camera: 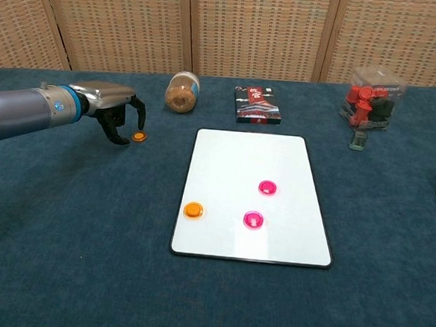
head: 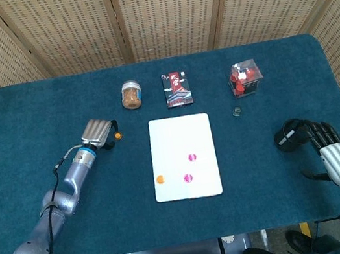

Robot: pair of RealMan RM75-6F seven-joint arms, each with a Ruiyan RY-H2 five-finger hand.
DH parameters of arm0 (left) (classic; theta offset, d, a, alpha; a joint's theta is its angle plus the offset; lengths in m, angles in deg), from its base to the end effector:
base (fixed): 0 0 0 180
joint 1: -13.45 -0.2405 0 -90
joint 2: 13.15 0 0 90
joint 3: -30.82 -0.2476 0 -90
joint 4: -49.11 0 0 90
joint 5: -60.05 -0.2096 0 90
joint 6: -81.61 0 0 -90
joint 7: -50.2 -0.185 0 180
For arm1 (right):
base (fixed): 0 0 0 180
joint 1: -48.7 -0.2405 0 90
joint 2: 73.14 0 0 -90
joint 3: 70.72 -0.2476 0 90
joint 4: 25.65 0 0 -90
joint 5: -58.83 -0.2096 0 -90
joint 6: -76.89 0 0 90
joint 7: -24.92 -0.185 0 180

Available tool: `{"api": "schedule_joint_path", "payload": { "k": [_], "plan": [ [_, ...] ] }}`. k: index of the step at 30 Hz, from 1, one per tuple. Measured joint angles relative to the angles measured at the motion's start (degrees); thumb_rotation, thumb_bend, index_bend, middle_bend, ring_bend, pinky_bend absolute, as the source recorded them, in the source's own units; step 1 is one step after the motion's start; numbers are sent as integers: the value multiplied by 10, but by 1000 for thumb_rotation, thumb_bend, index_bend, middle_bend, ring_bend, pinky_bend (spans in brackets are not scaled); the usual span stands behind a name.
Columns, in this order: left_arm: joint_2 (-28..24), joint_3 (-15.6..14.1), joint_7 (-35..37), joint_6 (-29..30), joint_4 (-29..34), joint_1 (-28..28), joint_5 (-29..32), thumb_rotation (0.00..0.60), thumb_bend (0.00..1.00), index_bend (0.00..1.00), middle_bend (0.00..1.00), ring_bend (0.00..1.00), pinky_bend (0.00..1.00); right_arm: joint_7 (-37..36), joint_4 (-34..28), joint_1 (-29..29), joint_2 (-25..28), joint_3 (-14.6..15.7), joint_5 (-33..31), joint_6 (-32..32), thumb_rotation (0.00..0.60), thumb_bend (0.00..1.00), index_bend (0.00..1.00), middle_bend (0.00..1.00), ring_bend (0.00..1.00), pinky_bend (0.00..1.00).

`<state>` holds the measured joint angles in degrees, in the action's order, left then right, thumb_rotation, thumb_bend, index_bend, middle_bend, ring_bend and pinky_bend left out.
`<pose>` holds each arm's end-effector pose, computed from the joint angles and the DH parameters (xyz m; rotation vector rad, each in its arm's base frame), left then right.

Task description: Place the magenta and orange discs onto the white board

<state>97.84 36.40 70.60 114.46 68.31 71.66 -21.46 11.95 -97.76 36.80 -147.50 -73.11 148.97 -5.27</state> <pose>-0.1829 0.5022 -0.0629 -1.8930 -0.8719 -0.6723 -0.3181 -0.2637 0.1188 1.5082 -0.8887 1.0181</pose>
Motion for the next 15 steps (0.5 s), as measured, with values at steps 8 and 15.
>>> {"api": "schedule_joint_path", "payload": {
  "k": [8,15],
  "plan": [
    [13,-2,6,-10,-21,2,-1,600,324,405,1000,966,865,-2,2,0,0,0,-2,2,600,0,0,0,0,0],
    [21,-2,13,-15,-34,6,-2,600,326,408,1000,966,865,-2,3,-1,-1,0,-3,5,600,0,0,0,0,0]
  ]
}}
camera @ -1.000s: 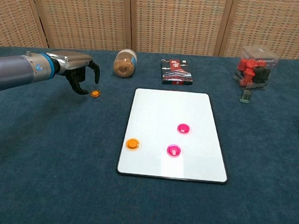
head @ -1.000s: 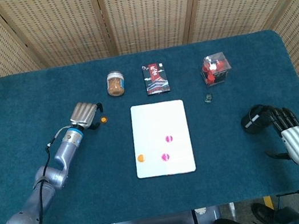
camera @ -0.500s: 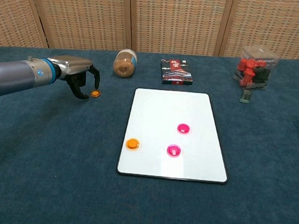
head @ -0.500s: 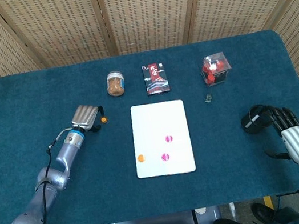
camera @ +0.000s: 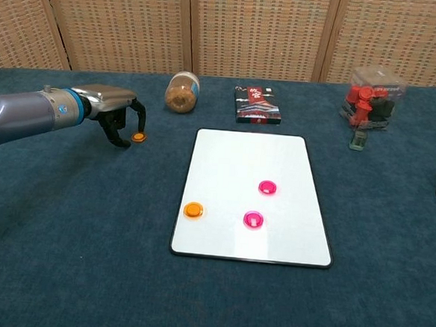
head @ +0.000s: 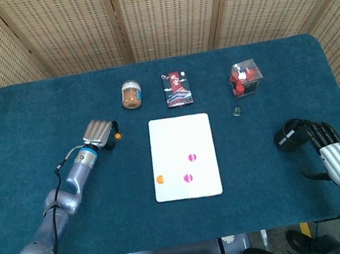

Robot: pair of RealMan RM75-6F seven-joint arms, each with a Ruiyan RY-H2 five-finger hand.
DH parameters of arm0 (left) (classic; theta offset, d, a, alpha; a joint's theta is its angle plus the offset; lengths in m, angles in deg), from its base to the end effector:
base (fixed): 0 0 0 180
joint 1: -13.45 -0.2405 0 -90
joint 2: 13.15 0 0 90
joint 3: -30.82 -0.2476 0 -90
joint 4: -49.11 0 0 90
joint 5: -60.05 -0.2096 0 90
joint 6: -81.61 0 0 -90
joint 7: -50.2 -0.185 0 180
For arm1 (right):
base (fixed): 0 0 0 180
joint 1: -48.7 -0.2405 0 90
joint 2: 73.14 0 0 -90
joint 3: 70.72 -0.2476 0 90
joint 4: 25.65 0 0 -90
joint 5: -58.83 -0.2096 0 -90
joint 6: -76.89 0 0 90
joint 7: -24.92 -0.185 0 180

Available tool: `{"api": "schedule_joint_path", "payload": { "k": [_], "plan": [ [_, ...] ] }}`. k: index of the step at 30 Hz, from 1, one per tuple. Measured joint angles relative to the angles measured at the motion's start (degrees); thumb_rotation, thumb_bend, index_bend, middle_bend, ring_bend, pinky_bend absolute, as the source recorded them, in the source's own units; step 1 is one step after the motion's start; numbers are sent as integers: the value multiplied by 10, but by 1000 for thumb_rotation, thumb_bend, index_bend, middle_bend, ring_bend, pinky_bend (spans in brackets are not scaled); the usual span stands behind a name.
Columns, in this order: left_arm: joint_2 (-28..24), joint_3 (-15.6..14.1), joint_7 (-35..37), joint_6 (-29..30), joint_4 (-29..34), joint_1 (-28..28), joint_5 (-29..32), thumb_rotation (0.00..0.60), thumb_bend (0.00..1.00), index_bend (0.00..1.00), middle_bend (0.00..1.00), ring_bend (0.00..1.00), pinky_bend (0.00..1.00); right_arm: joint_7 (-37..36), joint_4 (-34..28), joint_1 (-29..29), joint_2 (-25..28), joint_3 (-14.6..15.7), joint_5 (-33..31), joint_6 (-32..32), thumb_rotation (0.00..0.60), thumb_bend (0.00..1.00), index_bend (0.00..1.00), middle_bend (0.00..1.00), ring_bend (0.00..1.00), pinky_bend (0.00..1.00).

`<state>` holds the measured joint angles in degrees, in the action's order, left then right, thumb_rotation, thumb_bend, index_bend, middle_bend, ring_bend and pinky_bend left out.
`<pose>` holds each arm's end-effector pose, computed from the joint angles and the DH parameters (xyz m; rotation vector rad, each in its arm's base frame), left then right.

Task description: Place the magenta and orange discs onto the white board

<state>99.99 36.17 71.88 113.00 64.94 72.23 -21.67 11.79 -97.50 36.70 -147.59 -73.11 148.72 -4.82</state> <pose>-0.1844 0.5031 -0.0686 -1.8851 -0.8851 -0.6508 -0.3198 -0.2645 0.1180 1.5078 -0.8951 1.0115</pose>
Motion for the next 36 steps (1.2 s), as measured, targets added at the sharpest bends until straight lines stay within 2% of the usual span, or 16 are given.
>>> {"api": "schedule_joint_path", "payload": {
  "k": [4,12,20,30,36],
  "plan": [
    [3,-1,2,-1,-5,1,-1,600,327,429,1000,966,866,-1,1,0,-1,0,0,1,600,0,0,0,0,0],
    [10,-2,1,-4,-11,3,-3,600,337,536,1000,967,865,-2,2,-1,-1,-1,-1,1,600,0,0,0,0,0],
    [5,-1,3,11,-9,3,-4,600,342,538,1000,966,865,-4,2,0,0,0,0,0,600,0,0,0,0,0],
    [-19,-4,10,44,29,0,-12,600,342,541,1000,967,865,-5,-2,1,2,1,2,-3,600,0,0,0,0,0],
    [-32,-17,-5,70,89,1,-30,600,341,547,1000,966,865,-5,-2,0,2,1,2,-2,600,0,0,0,0,0]
  ]
}}
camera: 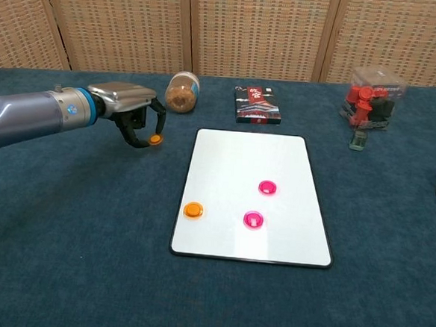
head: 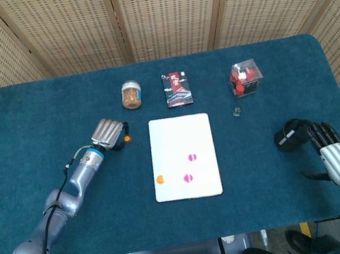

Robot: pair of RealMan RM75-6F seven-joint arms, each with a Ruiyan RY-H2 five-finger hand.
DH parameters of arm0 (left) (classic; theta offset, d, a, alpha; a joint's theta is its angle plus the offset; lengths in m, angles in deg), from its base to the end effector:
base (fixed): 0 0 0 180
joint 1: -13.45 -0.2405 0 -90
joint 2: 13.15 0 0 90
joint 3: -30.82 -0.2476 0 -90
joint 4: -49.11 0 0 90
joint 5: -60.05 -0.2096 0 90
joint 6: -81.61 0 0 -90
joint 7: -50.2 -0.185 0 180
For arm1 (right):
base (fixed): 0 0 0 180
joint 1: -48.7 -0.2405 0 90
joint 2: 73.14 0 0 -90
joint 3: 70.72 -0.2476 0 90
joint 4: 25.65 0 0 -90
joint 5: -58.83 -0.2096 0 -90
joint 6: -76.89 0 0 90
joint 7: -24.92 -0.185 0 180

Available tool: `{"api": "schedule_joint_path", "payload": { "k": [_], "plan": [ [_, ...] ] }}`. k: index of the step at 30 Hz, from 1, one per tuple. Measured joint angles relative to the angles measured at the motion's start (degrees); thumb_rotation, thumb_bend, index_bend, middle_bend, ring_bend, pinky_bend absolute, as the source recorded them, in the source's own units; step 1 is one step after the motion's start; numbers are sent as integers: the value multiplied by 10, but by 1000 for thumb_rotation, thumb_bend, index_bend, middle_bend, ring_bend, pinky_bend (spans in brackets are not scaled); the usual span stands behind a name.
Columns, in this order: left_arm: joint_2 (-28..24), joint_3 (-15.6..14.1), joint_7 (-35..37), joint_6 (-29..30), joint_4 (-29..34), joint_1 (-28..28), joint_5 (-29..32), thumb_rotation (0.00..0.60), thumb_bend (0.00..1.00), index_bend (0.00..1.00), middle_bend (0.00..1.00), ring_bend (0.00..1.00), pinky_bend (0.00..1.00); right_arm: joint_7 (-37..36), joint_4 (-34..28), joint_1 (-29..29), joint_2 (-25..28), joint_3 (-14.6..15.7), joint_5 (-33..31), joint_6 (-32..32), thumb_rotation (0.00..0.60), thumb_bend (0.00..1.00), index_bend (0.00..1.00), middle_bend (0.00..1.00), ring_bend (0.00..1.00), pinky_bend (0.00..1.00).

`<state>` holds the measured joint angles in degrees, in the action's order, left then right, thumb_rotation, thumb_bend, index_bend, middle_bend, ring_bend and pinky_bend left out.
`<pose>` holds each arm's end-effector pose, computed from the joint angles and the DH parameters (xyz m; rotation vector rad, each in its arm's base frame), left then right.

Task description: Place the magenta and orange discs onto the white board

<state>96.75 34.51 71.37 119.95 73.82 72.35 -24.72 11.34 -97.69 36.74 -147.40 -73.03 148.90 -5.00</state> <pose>-0.1505 0.4876 -0.0782 -2.0054 -0.7994 -0.7714 -0.3191 -0.2639 0.1187 1.5078 -0.8994 1.0193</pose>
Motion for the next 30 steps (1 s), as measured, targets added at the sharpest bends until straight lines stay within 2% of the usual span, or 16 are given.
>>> {"api": "schedule_joint_path", "payload": {
  "k": [7,13,19,30],
  "plan": [
    [-19,-1,-33,27,96,3,-7,600,342,547,1000,966,865,-6,1,0,2,-1,-2,1,600,0,0,0,0,0],
    [-34,5,-67,32,154,5,-3,600,341,547,1000,966,865,-10,2,0,3,-1,-2,0,600,0,0,0,0,0],
    [-42,12,-93,17,182,5,13,600,342,548,1000,966,865,-12,1,1,4,-1,-1,-2,600,0,0,0,0,0],
    [-60,13,-93,4,217,4,21,600,339,550,1000,966,865,-10,2,1,3,-2,-3,0,600,0,0,0,0,0]
  ]
}}
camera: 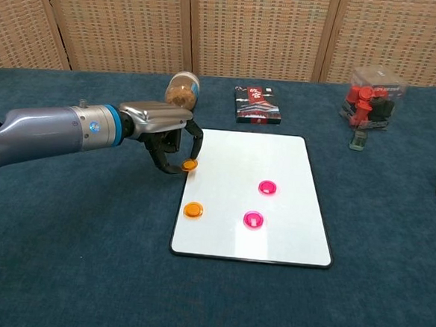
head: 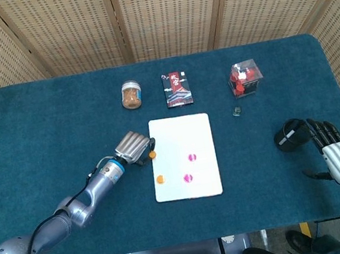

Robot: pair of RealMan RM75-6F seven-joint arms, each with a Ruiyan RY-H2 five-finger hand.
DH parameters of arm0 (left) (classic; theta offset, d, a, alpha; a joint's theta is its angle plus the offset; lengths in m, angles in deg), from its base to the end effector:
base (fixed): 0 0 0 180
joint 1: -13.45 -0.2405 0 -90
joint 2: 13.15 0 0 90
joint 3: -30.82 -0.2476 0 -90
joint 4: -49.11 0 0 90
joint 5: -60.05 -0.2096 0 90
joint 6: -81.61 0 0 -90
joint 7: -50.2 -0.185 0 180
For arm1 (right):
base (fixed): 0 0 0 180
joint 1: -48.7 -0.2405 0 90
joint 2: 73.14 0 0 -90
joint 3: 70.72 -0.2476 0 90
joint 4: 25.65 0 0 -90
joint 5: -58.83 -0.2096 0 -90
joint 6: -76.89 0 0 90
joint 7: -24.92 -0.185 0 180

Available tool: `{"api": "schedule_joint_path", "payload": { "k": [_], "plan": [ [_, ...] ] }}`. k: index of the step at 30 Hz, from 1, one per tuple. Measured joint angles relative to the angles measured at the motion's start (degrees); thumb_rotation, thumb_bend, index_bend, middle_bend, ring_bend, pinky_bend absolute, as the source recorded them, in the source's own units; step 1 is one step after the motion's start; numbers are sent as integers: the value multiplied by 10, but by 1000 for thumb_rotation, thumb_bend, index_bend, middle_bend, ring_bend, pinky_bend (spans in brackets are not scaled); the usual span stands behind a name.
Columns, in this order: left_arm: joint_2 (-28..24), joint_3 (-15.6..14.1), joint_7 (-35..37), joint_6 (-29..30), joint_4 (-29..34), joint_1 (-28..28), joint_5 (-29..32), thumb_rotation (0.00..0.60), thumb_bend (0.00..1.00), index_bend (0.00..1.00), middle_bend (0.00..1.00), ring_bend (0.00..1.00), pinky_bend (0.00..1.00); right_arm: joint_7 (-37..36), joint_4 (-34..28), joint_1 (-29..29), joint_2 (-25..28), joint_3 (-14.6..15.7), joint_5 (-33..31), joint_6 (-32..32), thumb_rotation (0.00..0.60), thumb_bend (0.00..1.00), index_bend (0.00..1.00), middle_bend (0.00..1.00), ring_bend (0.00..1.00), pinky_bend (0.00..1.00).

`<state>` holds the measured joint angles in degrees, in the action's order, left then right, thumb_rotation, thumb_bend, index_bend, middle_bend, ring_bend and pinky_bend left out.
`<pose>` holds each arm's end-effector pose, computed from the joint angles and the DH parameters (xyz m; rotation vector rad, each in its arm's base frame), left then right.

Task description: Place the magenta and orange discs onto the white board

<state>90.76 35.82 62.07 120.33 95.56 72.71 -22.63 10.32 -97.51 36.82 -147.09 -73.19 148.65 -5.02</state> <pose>-0.1035 0.4397 -0.1087 -2.1820 -0.8345 -0.8449 -0.3210 -0.2644 0.1222 1.4967 -0.9076 1.0255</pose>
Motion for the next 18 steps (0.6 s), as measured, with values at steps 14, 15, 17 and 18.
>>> {"api": "schedule_joint_path", "payload": {
  "k": [14,15,17,18],
  "plan": [
    [-18,-4,-5,-10,43,3,-1,600,339,551,1000,966,865,3,-1,1,0,0,-1,0,600,0,0,0,0,0],
    [-17,-3,-6,-11,43,4,0,600,339,551,1000,966,865,3,-1,1,0,0,-1,0,600,0,0,0,0,0],
    [-16,-3,-9,-12,42,4,2,600,340,551,1000,966,865,3,-1,1,0,0,0,0,600,0,0,0,0,0],
    [-15,-2,-10,-13,42,4,2,600,340,551,1000,966,865,3,-1,1,0,0,0,0,600,0,0,0,0,0]
  ]
}}
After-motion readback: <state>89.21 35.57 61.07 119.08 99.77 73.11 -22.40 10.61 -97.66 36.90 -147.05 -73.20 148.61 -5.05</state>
